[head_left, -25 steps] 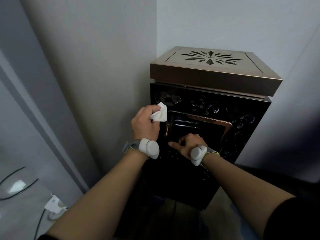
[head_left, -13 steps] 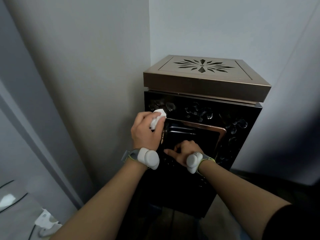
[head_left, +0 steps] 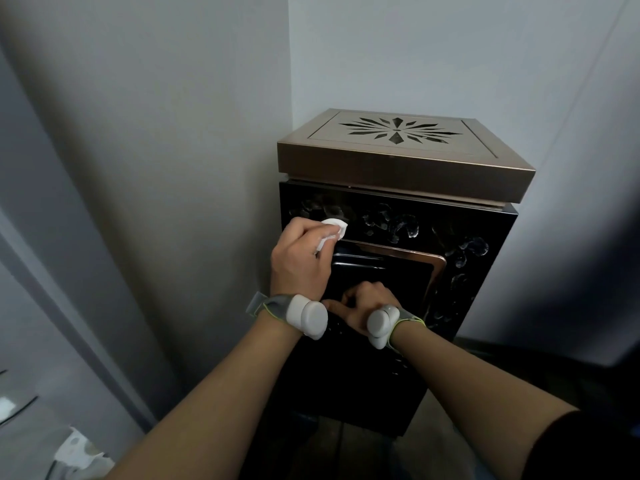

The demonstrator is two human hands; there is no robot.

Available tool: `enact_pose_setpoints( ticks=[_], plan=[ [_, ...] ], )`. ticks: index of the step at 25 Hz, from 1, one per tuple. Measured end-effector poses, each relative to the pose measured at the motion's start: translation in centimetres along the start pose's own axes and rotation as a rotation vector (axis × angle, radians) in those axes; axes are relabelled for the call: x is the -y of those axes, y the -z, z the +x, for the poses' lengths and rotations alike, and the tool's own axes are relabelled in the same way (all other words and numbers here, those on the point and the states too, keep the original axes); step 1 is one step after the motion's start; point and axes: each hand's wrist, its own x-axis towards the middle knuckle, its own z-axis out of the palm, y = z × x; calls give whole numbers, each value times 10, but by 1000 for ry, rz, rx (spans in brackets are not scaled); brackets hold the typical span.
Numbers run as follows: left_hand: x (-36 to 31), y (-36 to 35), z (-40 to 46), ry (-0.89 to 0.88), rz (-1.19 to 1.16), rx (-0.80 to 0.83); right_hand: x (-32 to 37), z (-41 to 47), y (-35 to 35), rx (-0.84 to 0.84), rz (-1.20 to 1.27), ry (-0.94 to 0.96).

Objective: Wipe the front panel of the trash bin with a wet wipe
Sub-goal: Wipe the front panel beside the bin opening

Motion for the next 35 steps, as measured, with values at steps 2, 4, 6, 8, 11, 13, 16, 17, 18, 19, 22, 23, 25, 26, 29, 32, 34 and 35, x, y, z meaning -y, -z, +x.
enact_pose_setpoints(
  ticks=[2, 4, 6, 8, 11, 13, 16, 17, 18, 19, 22, 23, 25, 26, 29, 32, 34, 35],
  plan=[
    [-3, -2, 1, -9, -12, -2, 1, -1, 1, 1, -2, 1],
    [-5, -4, 4, 9, -29, -12, 1, -1, 2, -2, -3, 5],
    [-6, -6, 6, 36, -45, -24, 1, -1, 2, -2, -4, 4],
    [-9, -6, 8, 51, -59, -34, 0, -1, 3, 4, -4, 0],
    [-14, -5, 12, 68, -55, -43, 0, -1, 3, 10, -1, 5],
    [-16, -2, 18, 85, -62, -57, -1, -2, 2, -1, -2, 11],
    [-17, 5, 28, 115, -66, -88, -1, -2, 1, -35, -4, 13],
    [-17, 7, 30, 124, -63, -92, -1, -2, 1, -39, -3, 13],
    [-17, 8, 32, 130, -58, -92, -1, -1, 0, -40, -1, 12],
    [-17, 10, 33, 134, -49, -92, -1, -1, 0, -39, 2, 10],
    [-16, 14, 36, 143, -35, -90, -1, -1, 0, -35, 9, 3],
    [-15, 16, 37, 150, -30, -88, 0, -1, 0, -31, 12, 2],
    [-13, 18, 38, 165, -29, -83, 0, -2, 2, -34, 20, 5],
    [-12, 18, 39, 168, -29, -83, -1, -2, 2, -39, 23, 9],
    [-11, 21, 40, 185, -13, -102, 0, -2, 3, -42, 29, 12],
    [-6, 23, 40, 198, -4, -105, 1, -3, 3, -39, 26, 13],
    [0, 25, 38, 214, 2, -99, 1, -3, 2, -29, 24, 11],
    [2, 26, 38, 223, 6, -97, 0, -2, 1, -31, 24, 9]
  ],
)
